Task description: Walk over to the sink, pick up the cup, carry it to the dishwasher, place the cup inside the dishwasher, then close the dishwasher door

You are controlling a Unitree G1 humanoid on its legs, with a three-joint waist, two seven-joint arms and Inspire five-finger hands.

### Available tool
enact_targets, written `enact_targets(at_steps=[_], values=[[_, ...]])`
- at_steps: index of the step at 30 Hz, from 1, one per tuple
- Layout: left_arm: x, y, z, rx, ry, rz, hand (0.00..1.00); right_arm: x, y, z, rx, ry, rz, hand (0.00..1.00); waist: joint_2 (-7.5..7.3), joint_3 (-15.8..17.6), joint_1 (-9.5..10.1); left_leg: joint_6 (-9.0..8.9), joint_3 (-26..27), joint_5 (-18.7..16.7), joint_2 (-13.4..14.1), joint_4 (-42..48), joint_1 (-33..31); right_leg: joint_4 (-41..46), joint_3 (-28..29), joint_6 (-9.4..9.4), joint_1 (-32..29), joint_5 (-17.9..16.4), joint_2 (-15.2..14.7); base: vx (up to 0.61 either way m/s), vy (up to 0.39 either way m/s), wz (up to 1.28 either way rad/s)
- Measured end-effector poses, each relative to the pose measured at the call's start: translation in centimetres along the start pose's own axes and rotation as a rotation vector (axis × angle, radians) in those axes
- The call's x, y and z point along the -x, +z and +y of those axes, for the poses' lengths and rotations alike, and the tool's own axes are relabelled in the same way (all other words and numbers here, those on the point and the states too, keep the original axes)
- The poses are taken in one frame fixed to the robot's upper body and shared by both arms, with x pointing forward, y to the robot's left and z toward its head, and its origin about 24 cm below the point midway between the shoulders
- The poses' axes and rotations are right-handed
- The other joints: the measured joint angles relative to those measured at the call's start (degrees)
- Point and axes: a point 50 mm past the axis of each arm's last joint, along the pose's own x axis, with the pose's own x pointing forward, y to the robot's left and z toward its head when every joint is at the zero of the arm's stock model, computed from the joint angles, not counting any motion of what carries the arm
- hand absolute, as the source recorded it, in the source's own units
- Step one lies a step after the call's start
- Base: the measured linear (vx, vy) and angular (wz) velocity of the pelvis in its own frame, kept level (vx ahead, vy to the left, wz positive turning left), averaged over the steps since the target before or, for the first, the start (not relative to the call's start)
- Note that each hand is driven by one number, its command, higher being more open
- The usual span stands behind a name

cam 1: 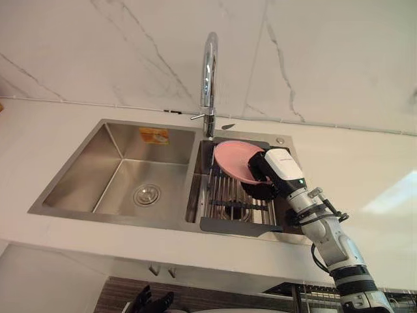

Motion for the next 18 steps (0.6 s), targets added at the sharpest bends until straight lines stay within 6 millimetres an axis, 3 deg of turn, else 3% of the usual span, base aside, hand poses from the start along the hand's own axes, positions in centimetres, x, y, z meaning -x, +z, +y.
enact_targets(at_steps=[10, 18], values=[[0.2, -0.5, 0.2, 0.000, 0.008, -0.002, 1.00, 2.0, 1.9, -2.3, -0.060, -0.140, -0.036, 0.00, 0.28, -0.1, -1.41, -0.52, 2.8, -0.4, 1.2, 0.2, 1.1, -0.2, 2.5, -0.71, -0.4, 0.5, 1.2, -0.03, -0.018, -0.15], [0.3, -0.9, 0.2, 0.002, 0.010, 0.013, 1.00, 4.4, 1.5, -2.8, -0.077, -0.233, 0.037, 0.00, 1.11, -0.4, -2.53, -0.85, 4.6, -0.6, 2.0, 0.2, 1.9, -0.3, 4.0, -1.08, -0.4, 0.8, 2.1, -0.03, -0.018, -0.11]])
